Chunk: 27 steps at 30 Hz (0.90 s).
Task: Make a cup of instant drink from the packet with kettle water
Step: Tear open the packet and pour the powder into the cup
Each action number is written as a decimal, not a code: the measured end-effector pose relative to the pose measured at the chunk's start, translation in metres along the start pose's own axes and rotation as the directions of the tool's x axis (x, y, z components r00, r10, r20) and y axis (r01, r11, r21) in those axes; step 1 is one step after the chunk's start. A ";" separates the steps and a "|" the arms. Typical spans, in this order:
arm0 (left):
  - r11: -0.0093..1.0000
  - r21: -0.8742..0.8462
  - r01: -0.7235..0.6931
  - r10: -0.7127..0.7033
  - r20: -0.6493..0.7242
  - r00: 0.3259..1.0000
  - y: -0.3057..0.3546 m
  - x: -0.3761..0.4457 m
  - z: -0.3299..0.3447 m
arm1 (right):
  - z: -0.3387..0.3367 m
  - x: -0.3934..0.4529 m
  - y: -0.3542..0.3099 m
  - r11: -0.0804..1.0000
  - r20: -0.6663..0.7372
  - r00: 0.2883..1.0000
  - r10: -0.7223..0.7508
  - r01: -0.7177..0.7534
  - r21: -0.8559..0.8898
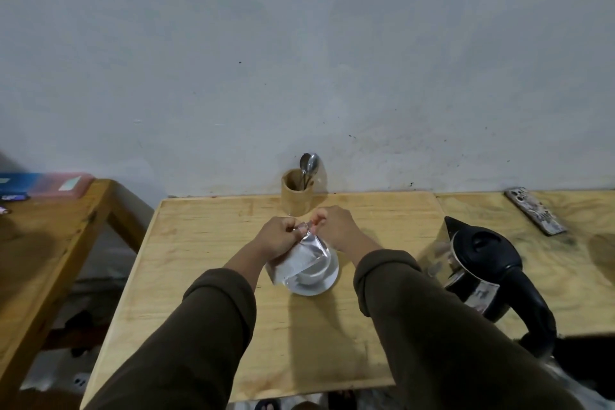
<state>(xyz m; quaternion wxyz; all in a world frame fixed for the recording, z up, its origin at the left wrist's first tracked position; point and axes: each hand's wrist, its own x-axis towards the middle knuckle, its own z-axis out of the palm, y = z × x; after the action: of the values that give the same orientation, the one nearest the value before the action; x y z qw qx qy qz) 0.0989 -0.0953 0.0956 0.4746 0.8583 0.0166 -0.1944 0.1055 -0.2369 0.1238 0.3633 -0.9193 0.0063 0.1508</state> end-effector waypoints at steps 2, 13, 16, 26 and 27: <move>0.998 -0.056 0.028 -0.028 0.003 1.000 0.002 0.001 0.001 | 0.003 -0.001 0.001 1.000 -0.024 1.000 -0.005 0.006 0.015; 0.969 -0.190 0.159 -0.145 0.086 0.986 0.013 0.005 0.013 | 0.002 -0.008 0.017 0.993 -0.050 0.996 -0.079 0.083 0.084; 0.962 -0.169 0.216 -0.206 0.078 0.976 0.012 0.005 0.012 | 0.004 -0.011 0.017 0.989 0.004 0.996 -0.092 0.091 0.116; 0.937 -0.128 0.325 -0.329 -0.007 0.944 0.000 0.009 0.009 | -0.006 -0.018 0.014 0.989 0.151 0.980 -0.132 0.121 0.080; 0.932 -0.126 0.339 -0.344 -0.016 0.939 -0.002 0.009 0.008 | -0.008 -0.018 0.013 0.990 0.156 0.980 -0.126 0.113 0.085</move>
<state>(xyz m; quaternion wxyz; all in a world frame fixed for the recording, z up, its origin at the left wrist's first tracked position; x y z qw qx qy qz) 0.1045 -0.1020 0.0866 0.4844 0.8155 0.1861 -0.2562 0.0887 -0.2538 0.1254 0.4056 -0.8884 -0.0727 0.2023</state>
